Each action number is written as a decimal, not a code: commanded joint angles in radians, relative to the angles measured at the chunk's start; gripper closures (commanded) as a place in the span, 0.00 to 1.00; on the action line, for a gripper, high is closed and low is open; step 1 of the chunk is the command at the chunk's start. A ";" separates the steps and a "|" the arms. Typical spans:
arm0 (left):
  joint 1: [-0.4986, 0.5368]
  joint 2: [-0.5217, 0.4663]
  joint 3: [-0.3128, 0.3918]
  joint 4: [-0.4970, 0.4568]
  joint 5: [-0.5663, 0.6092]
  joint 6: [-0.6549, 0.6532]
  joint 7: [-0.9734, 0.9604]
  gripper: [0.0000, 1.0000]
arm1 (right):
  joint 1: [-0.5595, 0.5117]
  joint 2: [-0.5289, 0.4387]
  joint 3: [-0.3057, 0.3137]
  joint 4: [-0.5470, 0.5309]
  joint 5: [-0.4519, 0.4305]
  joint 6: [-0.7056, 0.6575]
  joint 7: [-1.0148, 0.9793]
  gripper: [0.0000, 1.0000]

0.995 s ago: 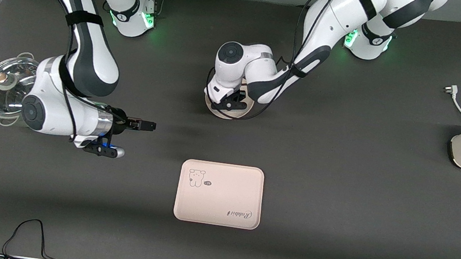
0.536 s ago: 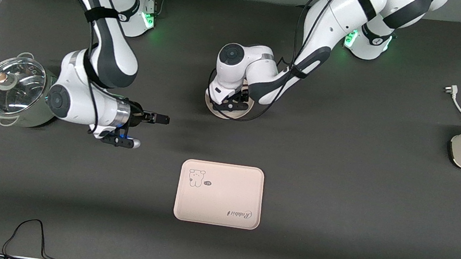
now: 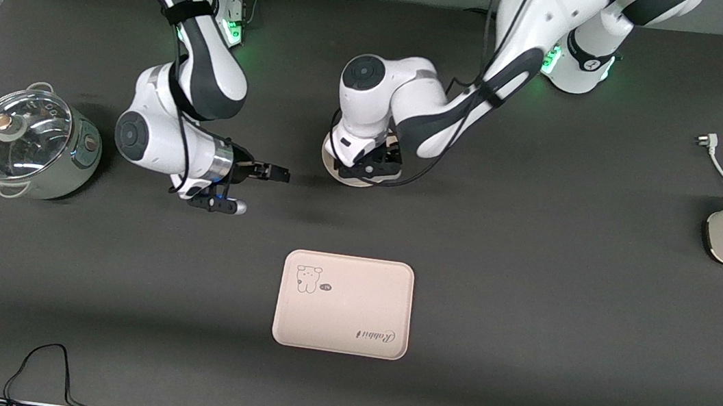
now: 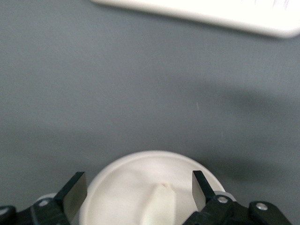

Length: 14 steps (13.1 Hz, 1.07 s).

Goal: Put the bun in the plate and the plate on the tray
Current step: 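Lower the bun onto the white plate and open the left gripper, then withdraw the left gripper while the right gripper grasps the plate rim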

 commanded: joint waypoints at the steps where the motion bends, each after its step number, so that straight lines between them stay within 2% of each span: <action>1: 0.084 -0.095 -0.012 0.062 -0.051 -0.171 0.206 0.00 | 0.078 -0.053 -0.012 -0.098 0.048 0.100 0.017 0.00; 4: 0.212 -0.143 -0.013 0.176 -0.142 -0.305 0.370 0.00 | 0.170 -0.046 -0.014 -0.161 0.104 0.234 0.017 0.00; 6: 0.313 -0.169 -0.010 0.239 -0.148 -0.382 0.577 0.00 | 0.227 -0.020 -0.014 -0.178 0.145 0.312 0.014 0.00; 9: 0.502 -0.210 -0.013 0.250 -0.162 -0.383 0.816 0.00 | 0.261 -0.018 -0.012 -0.241 0.157 0.383 -0.002 0.00; 11: 0.622 -0.252 -0.013 0.248 -0.274 -0.389 0.925 0.00 | 0.301 -0.017 -0.012 -0.293 0.165 0.485 -0.026 0.00; 12: 0.672 -0.267 -0.013 0.248 -0.306 -0.394 0.990 0.00 | 0.306 -0.014 -0.011 -0.304 0.203 0.501 -0.063 0.00; 14: 0.708 -0.295 -0.007 0.248 -0.311 -0.435 1.012 0.00 | 0.359 -0.001 -0.012 -0.322 0.344 0.539 -0.167 0.00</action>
